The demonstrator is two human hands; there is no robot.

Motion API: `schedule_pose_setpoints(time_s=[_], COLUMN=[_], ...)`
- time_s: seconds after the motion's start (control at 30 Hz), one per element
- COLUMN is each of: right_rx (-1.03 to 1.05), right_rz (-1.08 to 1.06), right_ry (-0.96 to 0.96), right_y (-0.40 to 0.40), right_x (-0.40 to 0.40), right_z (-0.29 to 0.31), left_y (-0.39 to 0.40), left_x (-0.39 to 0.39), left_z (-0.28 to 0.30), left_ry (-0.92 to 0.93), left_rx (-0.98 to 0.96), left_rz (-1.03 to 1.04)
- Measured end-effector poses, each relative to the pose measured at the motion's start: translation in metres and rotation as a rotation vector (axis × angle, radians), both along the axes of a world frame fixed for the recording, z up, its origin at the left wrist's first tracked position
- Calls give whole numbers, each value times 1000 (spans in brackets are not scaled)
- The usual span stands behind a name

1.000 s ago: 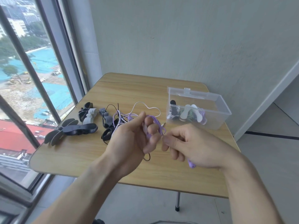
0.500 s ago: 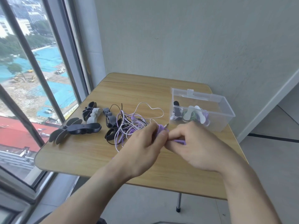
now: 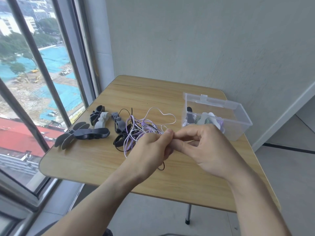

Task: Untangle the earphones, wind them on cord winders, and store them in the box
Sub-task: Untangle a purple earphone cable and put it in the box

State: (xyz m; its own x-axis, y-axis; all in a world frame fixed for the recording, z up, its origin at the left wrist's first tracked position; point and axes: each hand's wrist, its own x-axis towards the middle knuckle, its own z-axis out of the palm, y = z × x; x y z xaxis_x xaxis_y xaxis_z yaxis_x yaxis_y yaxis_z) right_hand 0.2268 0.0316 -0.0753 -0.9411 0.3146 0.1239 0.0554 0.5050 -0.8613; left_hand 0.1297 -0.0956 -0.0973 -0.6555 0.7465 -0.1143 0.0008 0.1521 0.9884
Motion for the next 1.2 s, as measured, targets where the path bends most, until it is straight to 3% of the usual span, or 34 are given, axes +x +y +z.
schedule_pose_setpoints(time_s=[0.2,0.27,0.47,0.7,0.9,1.1,1.2], right_rx=[-59,13,169,309,390,181,118], right_rz=[-48,-90,-182,-171,-289,-426,-419], right_ry=[134,182,257,241,222,-106,-77], right_y=[-22,-30,-41,-49,-50,-26,-18], right_x=[-16,-22,-27,-27,-31,-29,-29], right_z=[-14,-20,-23,-27,-30,-32,-29], left_y=[0,1,2,4,7,9,4], left_x=[-3,-4,-2,-4,-3,5,2], left_z=[2,5,6,10,-2,-10,-9], left_ry=[-332,-394,-293,-451,-326,-139,60], left_rx=[193,209,182,171,211,204,163], left_rz=[146,243,464,430,481,268,300])
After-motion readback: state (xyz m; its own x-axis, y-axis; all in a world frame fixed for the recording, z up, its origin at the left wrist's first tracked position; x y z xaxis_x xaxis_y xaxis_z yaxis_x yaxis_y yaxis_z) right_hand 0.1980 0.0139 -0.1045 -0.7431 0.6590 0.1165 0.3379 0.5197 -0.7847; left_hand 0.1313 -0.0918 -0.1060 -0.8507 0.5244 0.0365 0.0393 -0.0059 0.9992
